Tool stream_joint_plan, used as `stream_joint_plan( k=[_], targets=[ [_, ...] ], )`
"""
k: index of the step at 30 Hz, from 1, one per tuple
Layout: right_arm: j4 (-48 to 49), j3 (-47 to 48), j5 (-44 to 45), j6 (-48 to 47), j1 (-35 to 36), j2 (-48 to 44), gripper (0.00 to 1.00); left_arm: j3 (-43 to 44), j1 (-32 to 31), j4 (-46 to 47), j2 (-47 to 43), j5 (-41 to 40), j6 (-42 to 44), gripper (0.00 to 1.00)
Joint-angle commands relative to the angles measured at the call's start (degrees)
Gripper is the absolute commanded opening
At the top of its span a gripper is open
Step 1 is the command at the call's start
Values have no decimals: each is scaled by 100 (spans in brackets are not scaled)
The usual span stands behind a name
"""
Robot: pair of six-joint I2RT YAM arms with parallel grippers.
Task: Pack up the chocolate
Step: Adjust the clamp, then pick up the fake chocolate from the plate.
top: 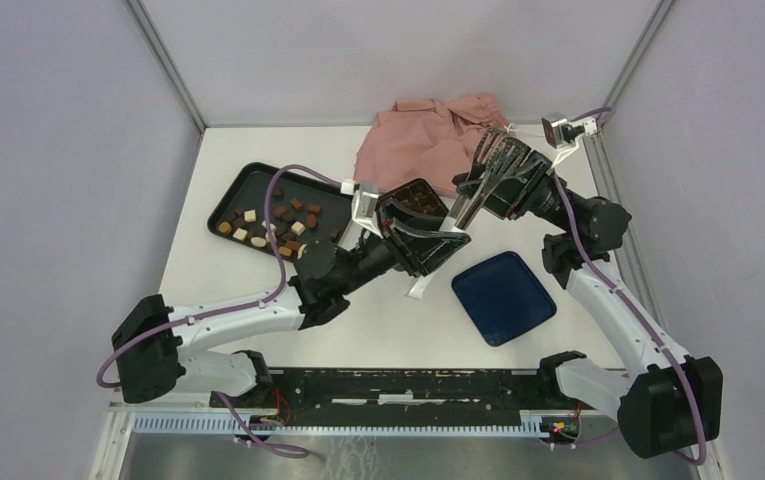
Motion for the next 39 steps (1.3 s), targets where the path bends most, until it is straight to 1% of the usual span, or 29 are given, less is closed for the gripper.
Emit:
stream_joint_plan(
  k=[1, 8, 10, 12, 15, 17, 19, 20, 21, 22, 25, 29, 35, 37, 39],
  targets=[
    [307, 80, 28, -97, -62, -173, 47, -27, 99, 431, -444, -78, -241, 49],
    [524, 44, -144, -133, -130, -248, 59, -197, 251, 511, -784, -275, -579, 49],
    [673, 44, -306, -140, -217, -303, 60, -287, 386, 431, -939, -338, -778, 49],
    [795, 31, -502, -239, -349, -406, 61, -334, 606, 150, -1162, -333, -1029, 49],
    [638, -114, -764, -637, -599, -577, 62, -207, 1216, -881, -1488, -175, -1472, 46],
    [103, -267, -872, -1192, -729, -702, 62, -49, 1643, -1626, -1675, 24, -1655, 39],
    [-505, -444, -930, -1971, -849, -785, 62, 137, 2041, -2359, -1805, 348, -1765, 30],
    [-791, -520, -939, -2287, -895, -825, 62, 223, 2183, -2669, -1865, 436, -1783, 20],
    [-1046, -594, -935, -2658, -940, -846, 62, 340, 2315, -3007, -1923, 481, -1781, 8],
    [-1354, -645, -932, -3014, -986, -868, 62, 464, 2412, -3344, -1971, 518, -1736, 3],
    [-1877, -826, -893, -3725, -1064, -884, 62, 740, 2594, -4115, -2081, 485, -1607, 2],
    [-2017, -1134, -819, -4257, -1158, -875, 62, 990, 2749, -4787, -2105, 449, -1620, 2],
    [-2049, -1494, -807, -4755, -1292, -904, 62, 1314, 2843, -5542, -1857, 558, -1754, 36],
    [-2080, -1560, -824, -4870, -1306, -910, 62, 1389, 2864, -5620, -1776, 619, -1796, 44],
    [-2074, -1632, -860, -4945, -1323, -924, 63, 1405, 2864, -5619, -1712, 679, -1863, 49]
  ],
)
